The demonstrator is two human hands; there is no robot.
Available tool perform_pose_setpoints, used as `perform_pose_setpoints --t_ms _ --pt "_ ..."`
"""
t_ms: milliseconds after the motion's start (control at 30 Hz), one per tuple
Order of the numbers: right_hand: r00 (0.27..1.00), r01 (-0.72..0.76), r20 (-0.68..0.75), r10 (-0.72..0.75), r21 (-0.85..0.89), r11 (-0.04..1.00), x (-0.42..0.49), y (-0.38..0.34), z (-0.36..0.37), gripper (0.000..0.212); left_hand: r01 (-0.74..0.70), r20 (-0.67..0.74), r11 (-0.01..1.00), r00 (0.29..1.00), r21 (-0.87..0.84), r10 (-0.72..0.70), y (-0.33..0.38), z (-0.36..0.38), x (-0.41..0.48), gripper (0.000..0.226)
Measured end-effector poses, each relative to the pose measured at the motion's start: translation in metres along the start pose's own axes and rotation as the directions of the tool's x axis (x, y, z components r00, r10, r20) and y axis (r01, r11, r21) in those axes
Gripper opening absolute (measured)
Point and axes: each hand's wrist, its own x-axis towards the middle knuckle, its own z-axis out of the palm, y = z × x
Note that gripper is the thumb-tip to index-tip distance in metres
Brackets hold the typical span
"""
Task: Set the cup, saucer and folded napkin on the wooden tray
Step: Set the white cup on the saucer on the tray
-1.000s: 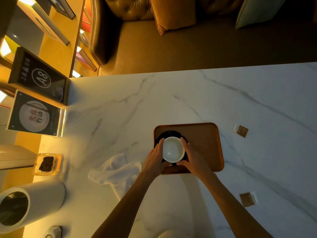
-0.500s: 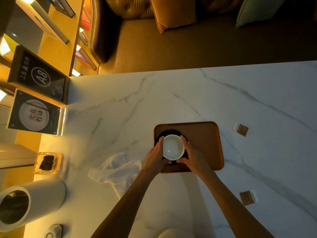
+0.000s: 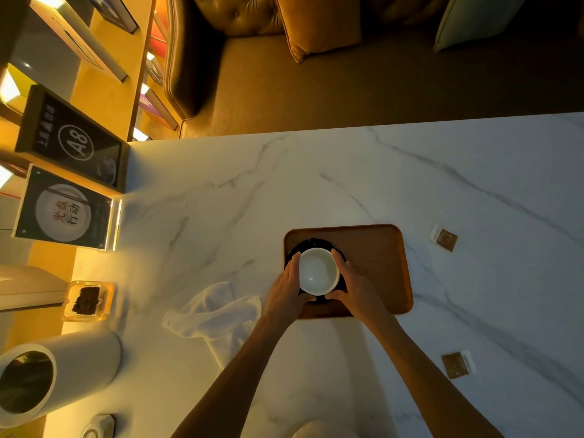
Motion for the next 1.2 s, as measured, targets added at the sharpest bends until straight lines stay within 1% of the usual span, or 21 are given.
perform_pose_setpoints --t_ms 133,233,400,533,667,800,900,1000,1067,1133,1200 --pt "1.000 0.002 0.010 -0.002 0.002 1.000 0.001 0.002 0.000 0.102 -0.017 -0.018 1.000 1.000 -0.017 0.017 0.002 0.001 -0.001 0.104" --pt "1.000 -0.002 -0.002 0.002 0.002 1.000 0.001 0.001 0.002 0.102 -0.014 -0.005 1.000 1.000 -0.013 0.014 0.001 -0.002 0.000 0.107" --pt "1.000 -0.009 -0.013 0.009 0.022 1.000 0.001 0.003 0.005 0.101 -0.030 0.013 0.998 0.999 -0.062 0.031 0.000 -0.003 0.000 0.100" --pt "1.000 -0.002 -0.019 0.003 0.061 0.998 0.001 0.006 0.004 0.102 -0.039 0.006 0.998 0.999 -0.058 0.039 0.004 -0.003 -0.001 0.098" --pt "1.000 -0.007 -0.015 0.007 0.053 0.999 0.002 0.008 0.005 0.102 -0.030 0.018 0.998 0.999 -0.060 0.031 0.004 -0.002 -0.001 0.099" --pt "1.000 -0.013 -0.009 0.014 0.063 0.998 0.001 0.008 0.004 0.102 -0.018 0.034 0.999 0.999 -0.039 0.020 0.001 0.001 0.001 0.104" --pt "1.000 -0.004 0.003 0.004 0.057 0.998 -0.001 0.004 0.002 0.103 0.001 0.053 1.000 0.999 -0.013 0.000 -0.002 0.000 0.002 0.114" --pt "1.000 -0.017 0.008 0.017 0.032 0.999 -0.007 0.000 -0.003 0.103 0.073 0.085 0.997 0.994 0.016 -0.074 -0.001 -0.002 -0.004 0.124" --pt "0.999 -0.033 0.004 0.033 0.053 0.998 -0.014 -0.001 -0.007 0.099 0.138 0.078 0.988 0.987 0.074 -0.144 -0.002 -0.005 -0.013 0.121" --pt "0.999 -0.039 -0.015 0.039 0.025 0.999 -0.027 -0.003 -0.010 0.092 0.155 0.048 0.976 0.985 0.150 -0.164 -0.006 -0.009 -0.027 0.108" --pt "0.998 -0.046 -0.040 0.045 -0.015 0.999 -0.043 -0.007 -0.010 0.087 0.180 0.057 0.970 0.980 0.166 -0.192 -0.012 -0.017 -0.044 0.097"
